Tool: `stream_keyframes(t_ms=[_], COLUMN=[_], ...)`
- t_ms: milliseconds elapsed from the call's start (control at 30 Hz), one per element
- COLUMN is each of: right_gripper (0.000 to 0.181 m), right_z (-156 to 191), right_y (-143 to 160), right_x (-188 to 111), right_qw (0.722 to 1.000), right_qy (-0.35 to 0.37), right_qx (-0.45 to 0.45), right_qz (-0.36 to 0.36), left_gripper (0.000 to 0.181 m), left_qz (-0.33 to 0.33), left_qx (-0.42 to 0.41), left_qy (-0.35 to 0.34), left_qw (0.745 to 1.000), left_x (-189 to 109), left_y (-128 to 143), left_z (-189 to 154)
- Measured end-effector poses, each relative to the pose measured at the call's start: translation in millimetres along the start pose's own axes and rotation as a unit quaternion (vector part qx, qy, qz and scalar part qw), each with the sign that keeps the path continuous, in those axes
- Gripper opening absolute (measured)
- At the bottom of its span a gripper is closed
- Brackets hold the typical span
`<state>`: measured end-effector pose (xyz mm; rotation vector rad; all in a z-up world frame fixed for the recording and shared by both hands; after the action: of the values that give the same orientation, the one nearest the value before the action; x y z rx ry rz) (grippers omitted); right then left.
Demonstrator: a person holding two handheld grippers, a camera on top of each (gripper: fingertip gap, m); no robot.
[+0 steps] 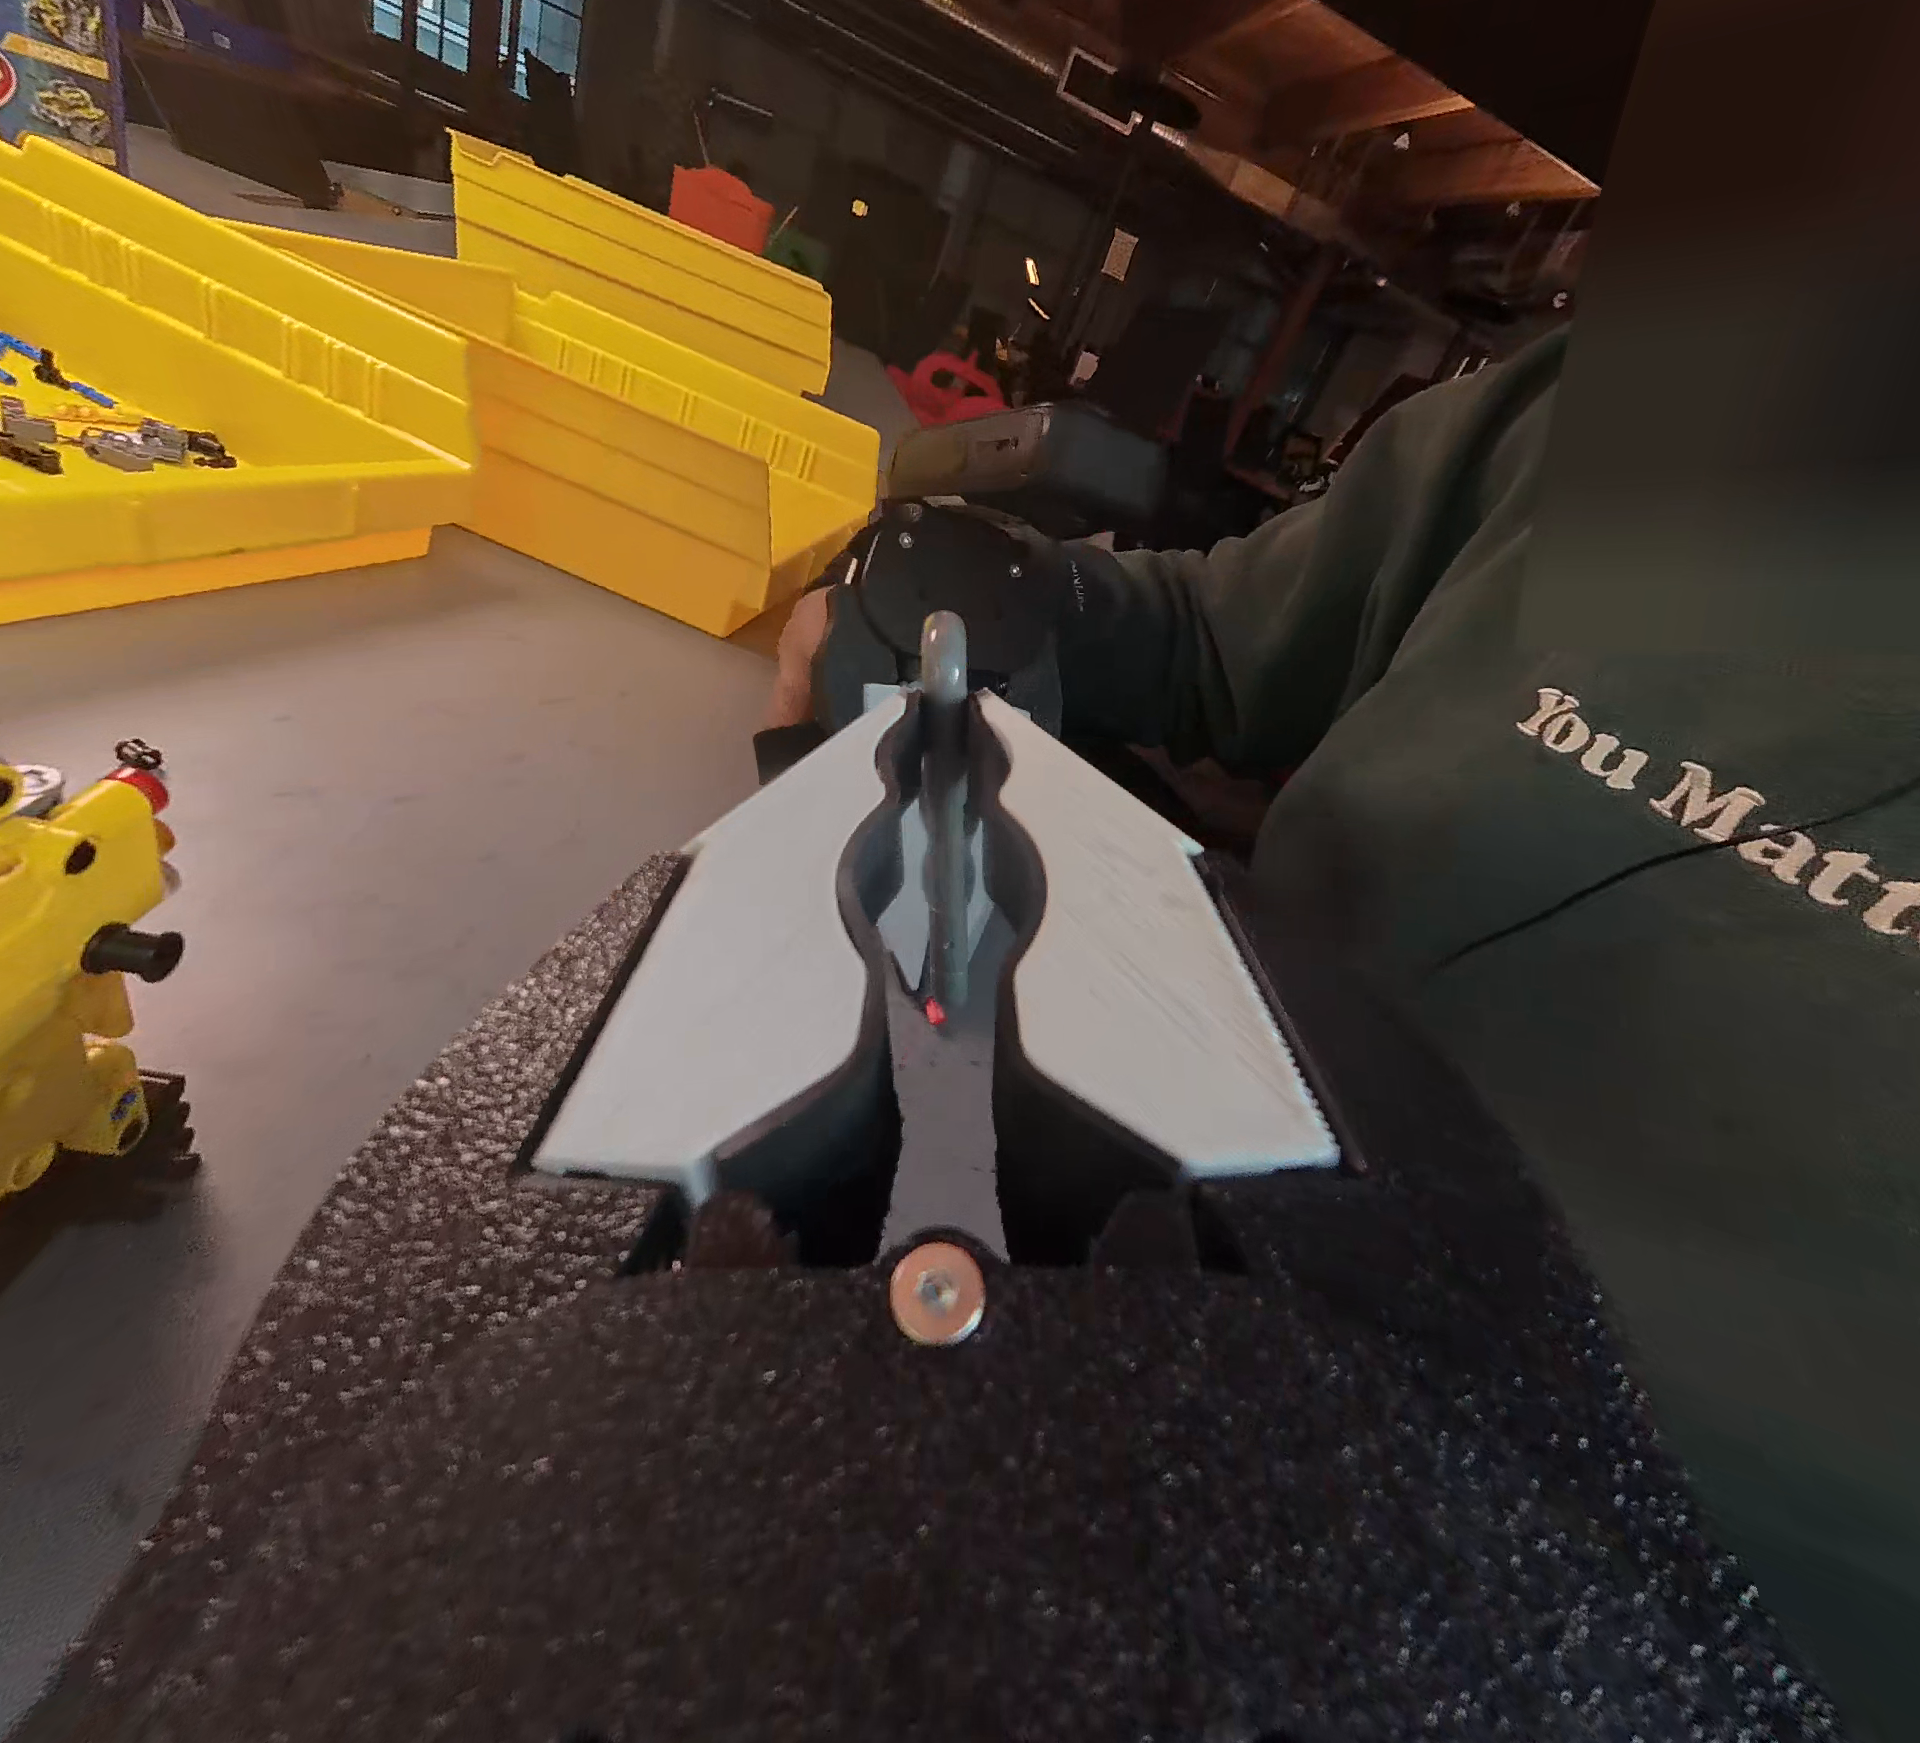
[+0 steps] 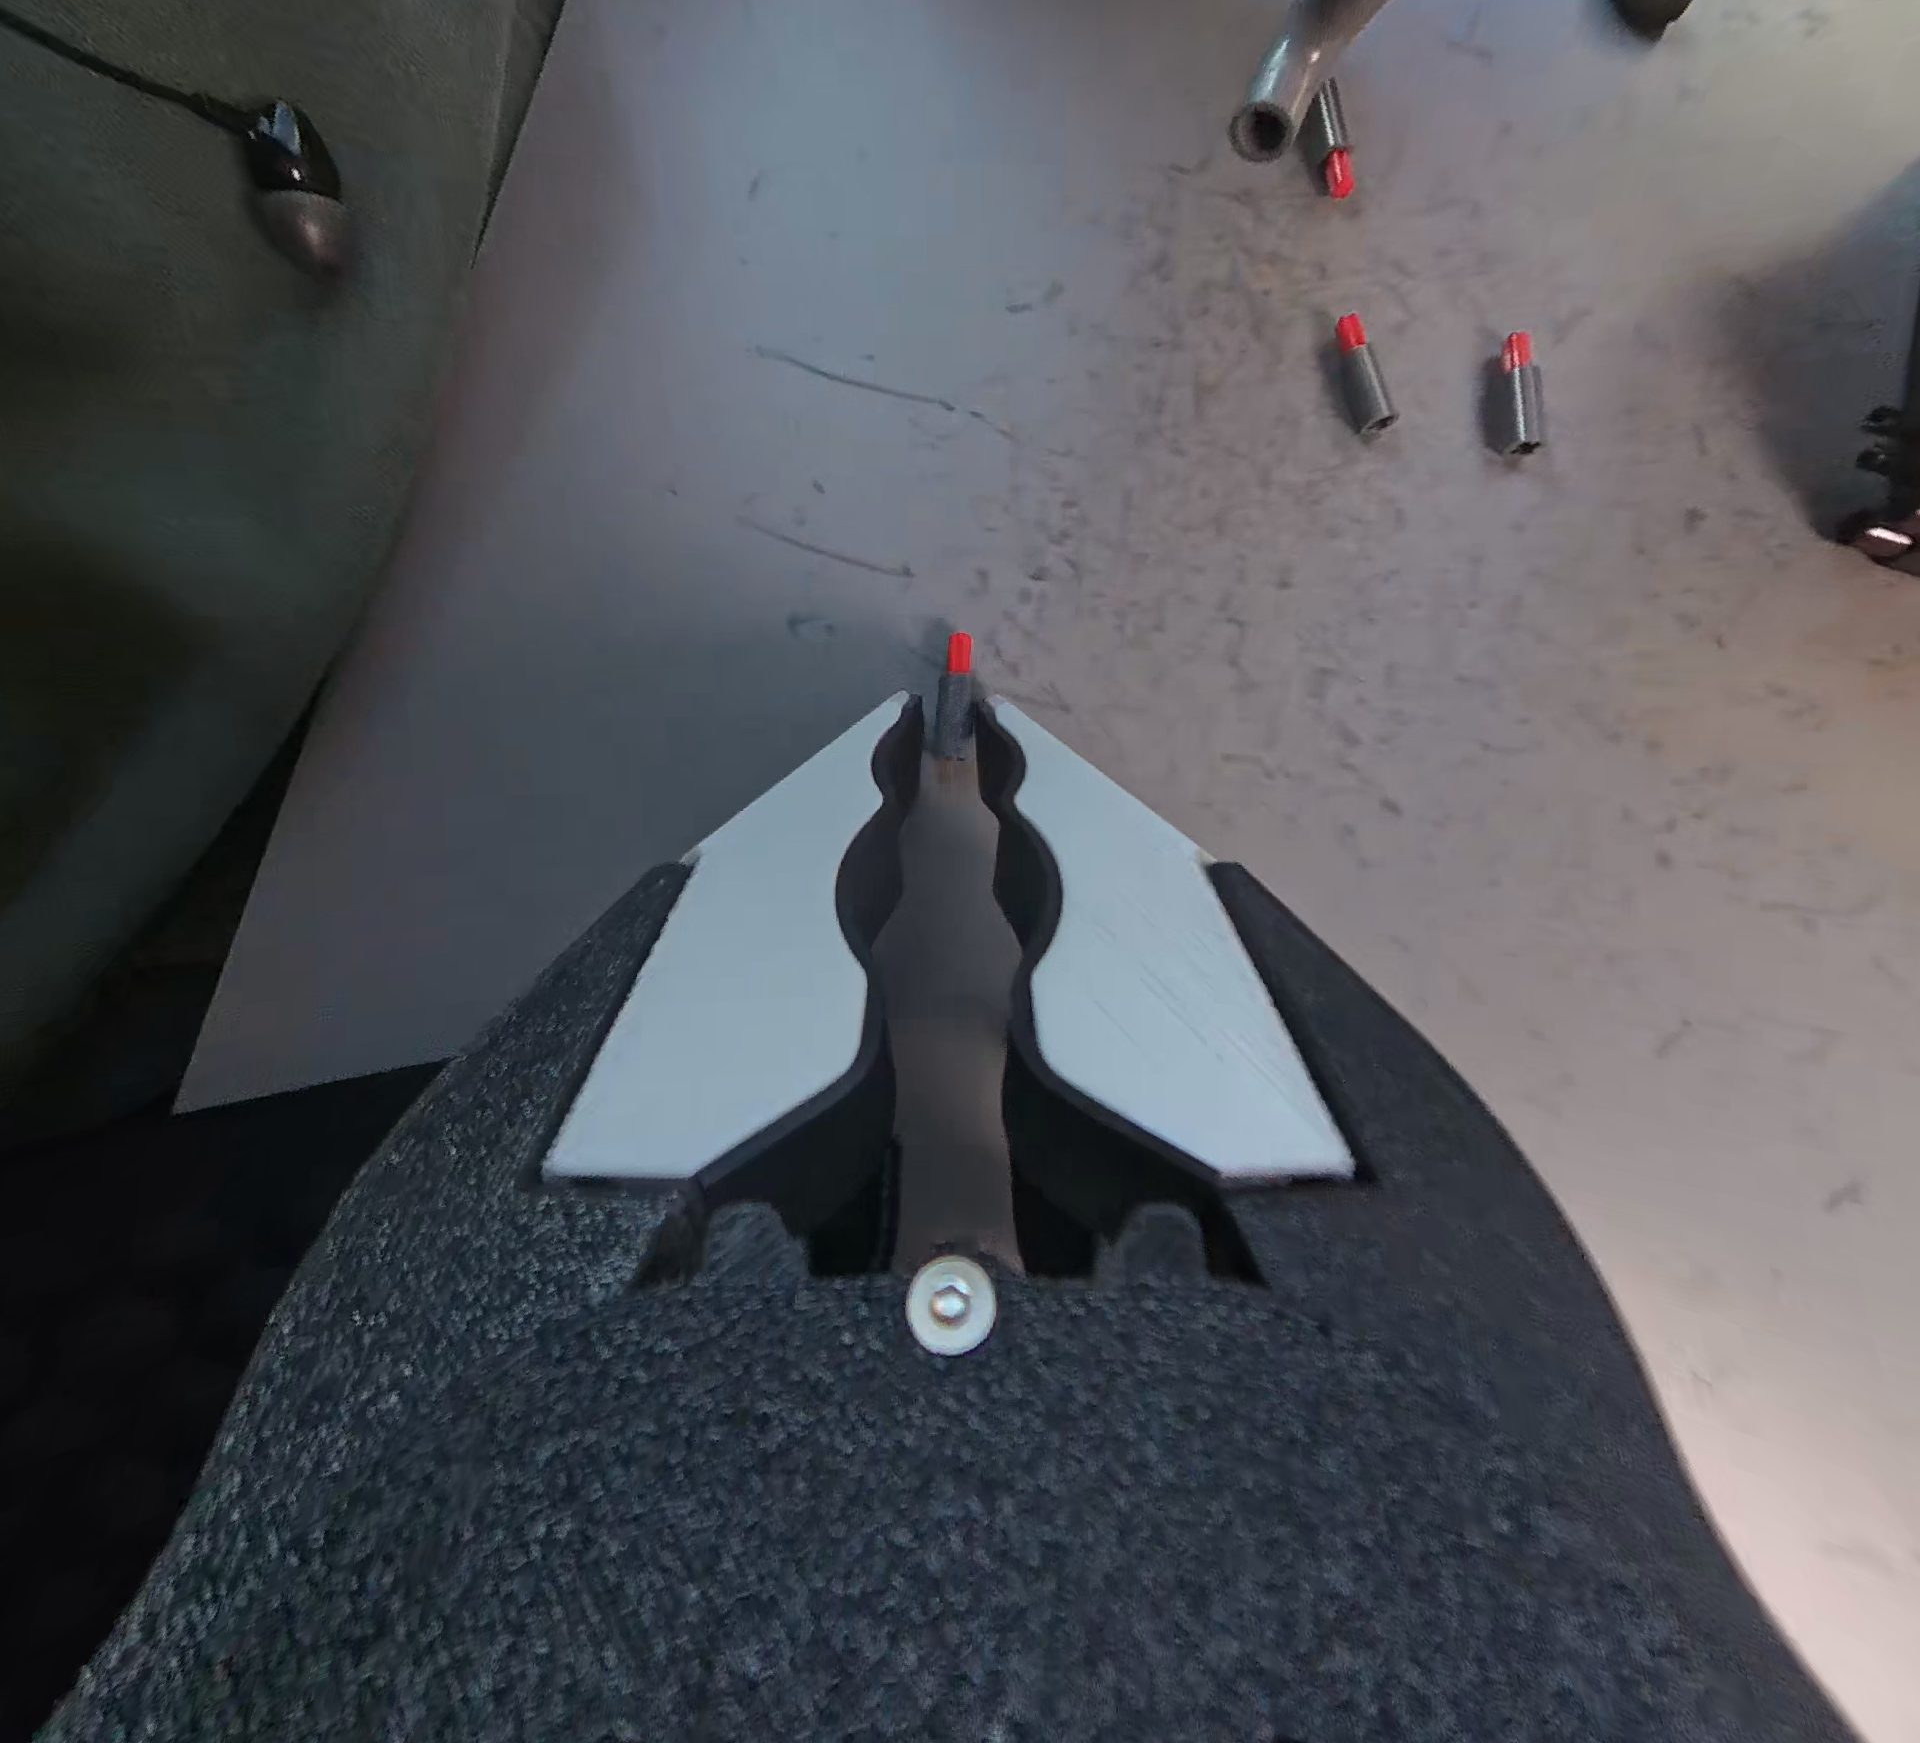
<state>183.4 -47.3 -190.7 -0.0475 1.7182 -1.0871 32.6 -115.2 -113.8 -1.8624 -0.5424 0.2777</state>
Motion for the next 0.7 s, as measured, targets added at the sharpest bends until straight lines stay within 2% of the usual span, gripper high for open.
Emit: stream_keyframes(t_ms=[100, 200, 333, 433, 533, 700], right_gripper=[0.006, 0.006, 0.006, 0.006, 0.006, 0.006], right_z=[0.5, -6.2, -35.4, -54.8, -64.5, -66.6], right_y=[-2.1, -8.9, -43.6, -66.0, -73.6, -71.8], right_x=[1.3, -1.3, -32.7, -54.0, -55.6, -46.6], right_qw=[1.0, 0.999, 0.976, 0.955, 0.951, 0.951], right_qy=[0.005, 0.046, 0.184, 0.263, 0.28, 0.288], right_qx=[-0.002, 0.0, -0.003, -0.025, -0.043, -0.052], right_qz=[-0.001, -0.028, -0.114, -0.137, -0.124, -0.103], left_gripper=[0.006, 0.006, 0.006, 0.006, 0.006, 0.006], left_qz=[0.013, 0.017, 0.013, 0.004, -0.012, 0.002], left_qx=[0.001, -0.004, -0.041, -0.091, -0.129, -0.134], left_qy=[-0.026, -0.043, -0.073, -0.093, -0.094, -0.089], left_qw=[1.0, 0.999, 0.996, 0.992, 0.987, 0.987], left_x=[-0.7, -1.9, -6.4, -12.0, -16.0, -13.8], left_y=[1.6, 2.0, 2.5, 4.4, 5.2, 7.6], left_z=[3.8, 6.6, 16.6, 26.6, 31.7, 30.6])
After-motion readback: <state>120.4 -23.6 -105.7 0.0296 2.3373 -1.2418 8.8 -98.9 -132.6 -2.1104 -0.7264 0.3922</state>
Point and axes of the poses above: each gripper's, where its closed fingertips meet, x out along the fingers, y out of its underside, z = x × y across the jaws, the point moved 7 cm from there along -x, back along the fingers, and after that the axes turned 2 degrees about y, right-handed, at the moved point
